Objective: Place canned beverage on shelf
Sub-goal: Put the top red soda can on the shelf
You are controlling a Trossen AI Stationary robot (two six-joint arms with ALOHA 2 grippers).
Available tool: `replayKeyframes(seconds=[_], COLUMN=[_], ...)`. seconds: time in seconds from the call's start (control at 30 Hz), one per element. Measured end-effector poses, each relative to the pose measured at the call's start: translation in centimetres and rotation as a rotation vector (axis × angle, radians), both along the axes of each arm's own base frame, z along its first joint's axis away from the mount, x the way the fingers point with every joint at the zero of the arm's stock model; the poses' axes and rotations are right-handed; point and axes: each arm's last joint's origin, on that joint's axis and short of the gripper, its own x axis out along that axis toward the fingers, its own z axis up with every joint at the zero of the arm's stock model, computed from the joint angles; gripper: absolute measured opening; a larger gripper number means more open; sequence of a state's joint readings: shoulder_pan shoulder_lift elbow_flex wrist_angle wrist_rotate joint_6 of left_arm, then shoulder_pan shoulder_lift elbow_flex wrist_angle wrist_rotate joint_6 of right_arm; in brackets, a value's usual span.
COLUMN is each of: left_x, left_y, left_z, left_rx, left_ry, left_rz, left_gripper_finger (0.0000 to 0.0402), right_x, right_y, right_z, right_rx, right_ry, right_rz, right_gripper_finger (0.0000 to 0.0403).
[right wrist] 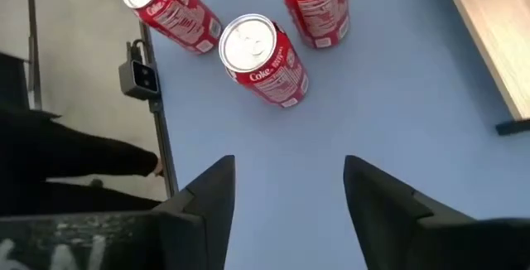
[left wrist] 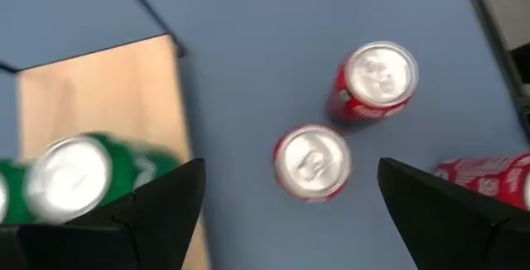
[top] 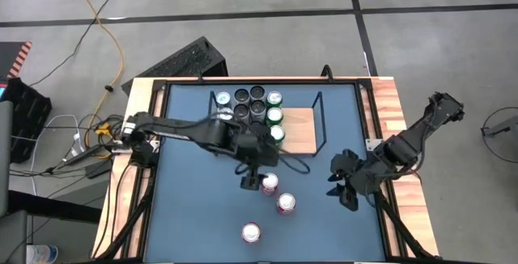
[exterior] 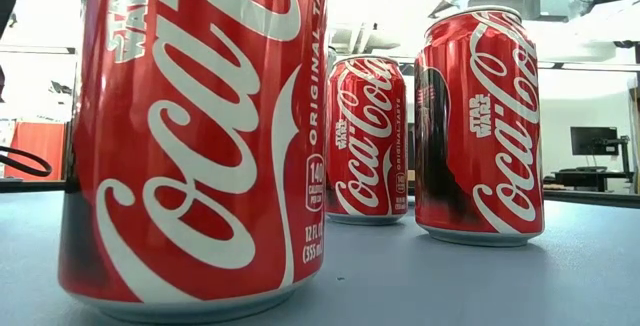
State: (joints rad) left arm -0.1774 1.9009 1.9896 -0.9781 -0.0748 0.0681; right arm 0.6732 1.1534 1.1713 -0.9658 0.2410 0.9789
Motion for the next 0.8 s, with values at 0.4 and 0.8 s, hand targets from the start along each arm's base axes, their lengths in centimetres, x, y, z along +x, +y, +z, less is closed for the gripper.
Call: replayKeyframes(seconds=[0.4,0.8], left_x=[2.5,3.4], left_y=[-1.0,-1.5], left_z=[-2.9,-5.5], left_rx=[-0.115,-0.066], left_ry=[0.025,0.076], left_rz=[-0.062,0.077], left_gripper_finger=[0.0343,0.0343], right_x=[-0.4,-1.1], right_y=[0.7,0.8], right_z=[-0.4,-0.7], right_rx=[0.002,-0.036], right_ry=[0.030,0.074], right_rz=[-0.025,-0.001], right_gripper_finger=[0.0208,0.0207])
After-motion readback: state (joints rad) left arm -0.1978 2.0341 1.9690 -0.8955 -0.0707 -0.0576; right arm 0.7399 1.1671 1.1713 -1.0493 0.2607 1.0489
